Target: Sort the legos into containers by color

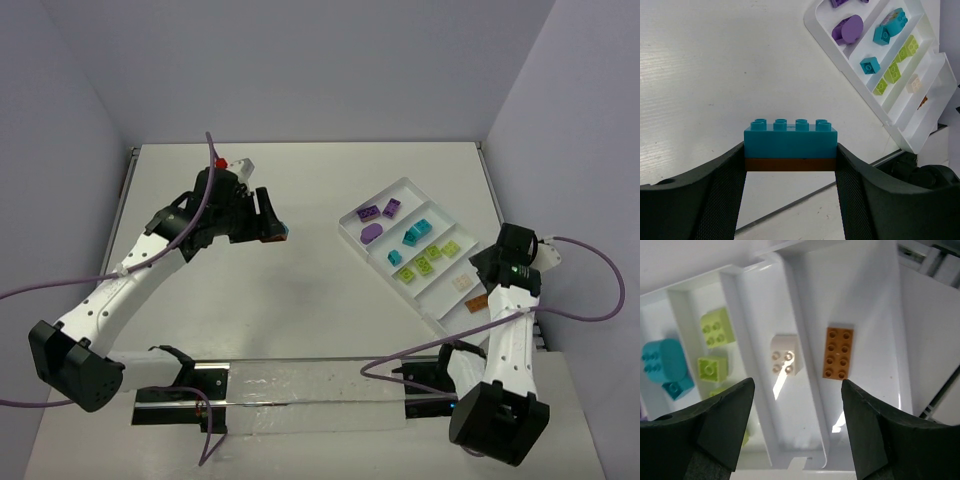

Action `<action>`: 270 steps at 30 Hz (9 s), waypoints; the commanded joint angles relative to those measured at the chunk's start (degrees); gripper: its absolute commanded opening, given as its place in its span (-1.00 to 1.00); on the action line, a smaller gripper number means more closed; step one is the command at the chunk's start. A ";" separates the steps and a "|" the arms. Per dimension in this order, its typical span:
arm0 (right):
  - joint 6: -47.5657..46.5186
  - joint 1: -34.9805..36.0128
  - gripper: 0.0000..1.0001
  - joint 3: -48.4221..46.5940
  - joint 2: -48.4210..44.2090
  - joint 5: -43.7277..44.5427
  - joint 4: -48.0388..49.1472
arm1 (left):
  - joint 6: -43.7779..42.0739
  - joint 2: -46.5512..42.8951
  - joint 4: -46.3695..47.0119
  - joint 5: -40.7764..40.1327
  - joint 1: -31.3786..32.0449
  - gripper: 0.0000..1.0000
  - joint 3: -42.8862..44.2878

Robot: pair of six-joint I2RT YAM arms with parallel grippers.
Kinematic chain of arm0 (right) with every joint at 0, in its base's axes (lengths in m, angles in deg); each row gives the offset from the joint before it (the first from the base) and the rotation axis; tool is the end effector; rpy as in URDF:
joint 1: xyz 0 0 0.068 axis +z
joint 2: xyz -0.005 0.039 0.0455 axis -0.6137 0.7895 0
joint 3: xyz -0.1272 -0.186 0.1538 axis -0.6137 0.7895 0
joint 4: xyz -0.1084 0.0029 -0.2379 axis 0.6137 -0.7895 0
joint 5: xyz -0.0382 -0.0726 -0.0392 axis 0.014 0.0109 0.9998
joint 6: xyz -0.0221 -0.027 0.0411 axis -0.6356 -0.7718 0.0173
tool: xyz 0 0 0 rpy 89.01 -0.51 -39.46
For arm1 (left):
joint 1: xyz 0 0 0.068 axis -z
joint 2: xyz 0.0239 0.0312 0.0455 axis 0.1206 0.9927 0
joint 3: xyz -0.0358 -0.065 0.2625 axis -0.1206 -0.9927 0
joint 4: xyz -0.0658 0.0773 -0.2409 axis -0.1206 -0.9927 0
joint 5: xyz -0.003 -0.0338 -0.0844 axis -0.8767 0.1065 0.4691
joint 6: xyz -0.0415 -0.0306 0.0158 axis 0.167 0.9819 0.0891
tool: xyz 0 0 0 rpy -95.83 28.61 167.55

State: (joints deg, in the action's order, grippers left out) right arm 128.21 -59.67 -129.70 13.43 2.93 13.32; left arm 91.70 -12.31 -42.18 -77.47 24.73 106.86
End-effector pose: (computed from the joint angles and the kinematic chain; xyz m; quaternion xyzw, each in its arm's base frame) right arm 0.1496 -0.0701 0.2584 0.5116 0.7841 -0.0779 0.3426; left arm 0.2244 -0.1433 0.3446 -0.0011 0.9087 -0.2718 0.3169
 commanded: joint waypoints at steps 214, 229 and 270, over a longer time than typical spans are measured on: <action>7.18 51.31 -1.00 -34.78 41.61 -54.01 29.72 | 50.26 -1.91 96.73 43.07 -21.40 0.69 -40.77; 18.37 51.73 -1.00 -29.71 41.86 -64.67 48.39 | 62.94 12.49 123.23 42.07 -17.71 0.59 -40.36; 17.23 49.40 -1.00 -26.87 40.01 -59.30 43.82 | 58.98 8.38 119.68 41.86 -16.81 -0.99 -41.76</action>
State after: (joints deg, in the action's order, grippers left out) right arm 144.91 -7.50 -158.66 56.31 -60.57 57.94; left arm 154.28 -0.46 69.51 -35.91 7.70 65.34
